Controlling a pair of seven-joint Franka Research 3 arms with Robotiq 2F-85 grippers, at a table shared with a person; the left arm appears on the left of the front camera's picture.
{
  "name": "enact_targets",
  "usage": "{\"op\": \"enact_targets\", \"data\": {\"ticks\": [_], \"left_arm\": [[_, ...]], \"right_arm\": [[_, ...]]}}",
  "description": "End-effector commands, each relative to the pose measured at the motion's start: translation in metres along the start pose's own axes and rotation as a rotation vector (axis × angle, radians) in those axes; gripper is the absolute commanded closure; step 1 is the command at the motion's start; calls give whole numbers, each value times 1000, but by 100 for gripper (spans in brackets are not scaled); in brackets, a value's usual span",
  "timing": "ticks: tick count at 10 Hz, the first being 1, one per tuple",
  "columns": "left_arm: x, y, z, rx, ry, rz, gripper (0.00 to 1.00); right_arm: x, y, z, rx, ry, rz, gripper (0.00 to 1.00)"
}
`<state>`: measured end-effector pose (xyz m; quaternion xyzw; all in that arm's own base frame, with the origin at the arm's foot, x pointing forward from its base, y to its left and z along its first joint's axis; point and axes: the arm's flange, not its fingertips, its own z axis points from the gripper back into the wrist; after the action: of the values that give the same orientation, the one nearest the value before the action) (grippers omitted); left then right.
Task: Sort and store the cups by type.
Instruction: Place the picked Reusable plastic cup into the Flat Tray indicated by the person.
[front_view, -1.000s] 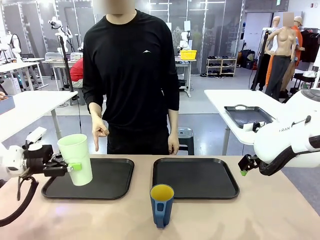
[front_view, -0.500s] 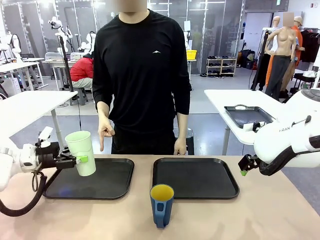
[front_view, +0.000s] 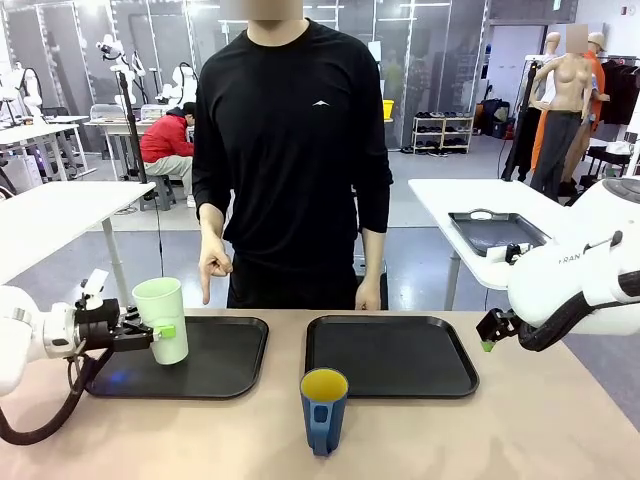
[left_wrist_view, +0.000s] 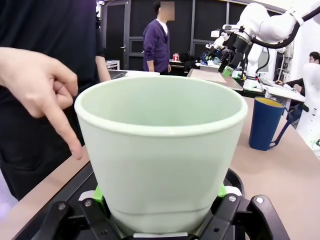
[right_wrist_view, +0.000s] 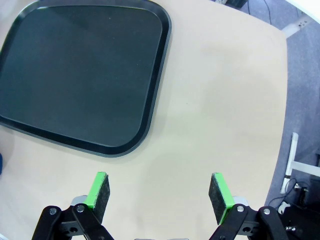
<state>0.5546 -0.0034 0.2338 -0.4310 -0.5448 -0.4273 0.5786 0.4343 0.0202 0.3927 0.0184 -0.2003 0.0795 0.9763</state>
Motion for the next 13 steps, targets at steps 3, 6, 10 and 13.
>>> {"op": "enact_targets", "data": {"ticks": [3,6,10,13], "left_arm": [[-21,9,-2,31,-34,-37,14],[-28,10,-2,37,-25,-40,14],[-34,7,2,25,15,-44,0],[-35,7,11,44,21,-39,0]], "right_arm": [[0,-2,-1,4,1,-3,0],[0,-2,-1,4,1,-3,0],[0,-2,-1,4,1,-3,0],[0,-2,-1,4,1,-3,0]]}}
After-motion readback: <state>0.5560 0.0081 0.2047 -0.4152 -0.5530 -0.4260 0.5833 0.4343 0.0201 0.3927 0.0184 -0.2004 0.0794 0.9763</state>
